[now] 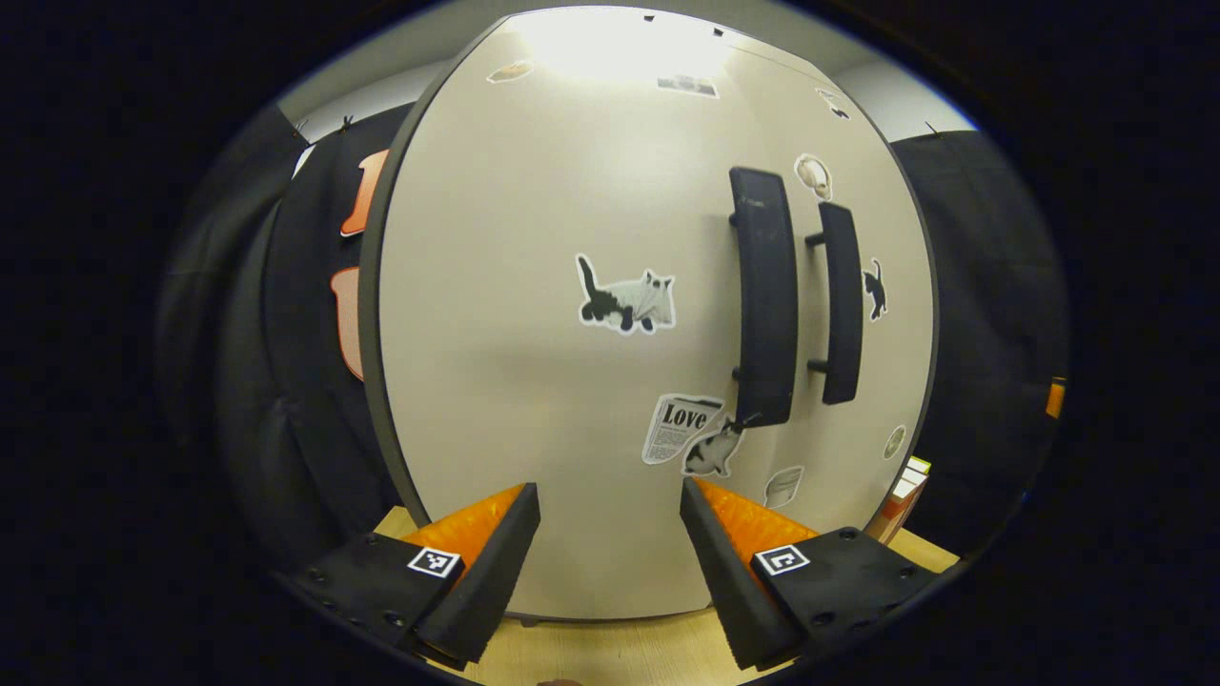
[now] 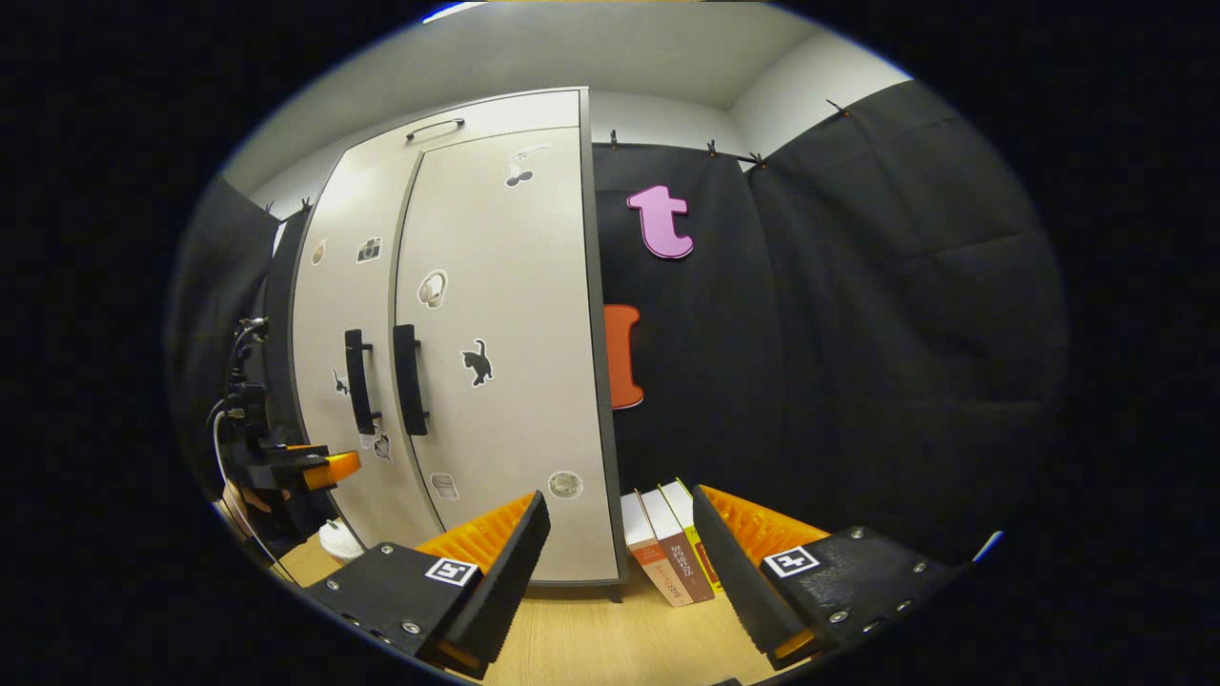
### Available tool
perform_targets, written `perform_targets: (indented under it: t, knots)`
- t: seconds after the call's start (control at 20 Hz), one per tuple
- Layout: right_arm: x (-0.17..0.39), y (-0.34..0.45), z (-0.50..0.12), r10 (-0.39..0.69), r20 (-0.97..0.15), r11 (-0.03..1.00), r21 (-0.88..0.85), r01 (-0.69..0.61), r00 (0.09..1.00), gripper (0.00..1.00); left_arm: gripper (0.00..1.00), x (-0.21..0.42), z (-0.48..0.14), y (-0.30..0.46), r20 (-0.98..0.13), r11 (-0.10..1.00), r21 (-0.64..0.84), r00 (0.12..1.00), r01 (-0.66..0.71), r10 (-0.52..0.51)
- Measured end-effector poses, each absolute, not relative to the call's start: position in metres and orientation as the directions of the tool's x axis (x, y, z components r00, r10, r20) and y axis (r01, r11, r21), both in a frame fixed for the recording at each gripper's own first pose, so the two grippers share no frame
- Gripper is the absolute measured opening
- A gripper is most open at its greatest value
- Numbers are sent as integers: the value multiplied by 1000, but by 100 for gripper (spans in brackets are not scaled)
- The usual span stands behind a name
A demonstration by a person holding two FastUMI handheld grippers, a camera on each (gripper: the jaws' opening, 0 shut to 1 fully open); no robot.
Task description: Grab one shoe with the right hand and put it into the shoe cabinet, grab the other shoe with the left hand and put it into the shoe cabinet; then close the right door with the right hand and the left door with the left hand.
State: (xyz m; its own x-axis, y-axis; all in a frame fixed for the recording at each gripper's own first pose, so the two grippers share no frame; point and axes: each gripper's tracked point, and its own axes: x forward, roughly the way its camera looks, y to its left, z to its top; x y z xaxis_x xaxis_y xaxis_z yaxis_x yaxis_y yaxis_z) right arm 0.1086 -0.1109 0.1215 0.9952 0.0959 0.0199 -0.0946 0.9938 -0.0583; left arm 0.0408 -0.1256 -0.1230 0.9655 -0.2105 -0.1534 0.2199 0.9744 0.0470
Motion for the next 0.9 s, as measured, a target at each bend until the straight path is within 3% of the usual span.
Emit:
perform_targets:
  t: [0.5, 0.9]
  knots:
    - [115, -88, 158, 154, -12, 984, -91, -154, 988, 94, 96, -35, -31, -31, -64, 995, -18, 993, 102, -103]
    - [107, -91, 178, 144, 15, 986, -85, -142, 990, 94, 96, -116, -18, 67, -26, 998, 25, 998, -51, 51]
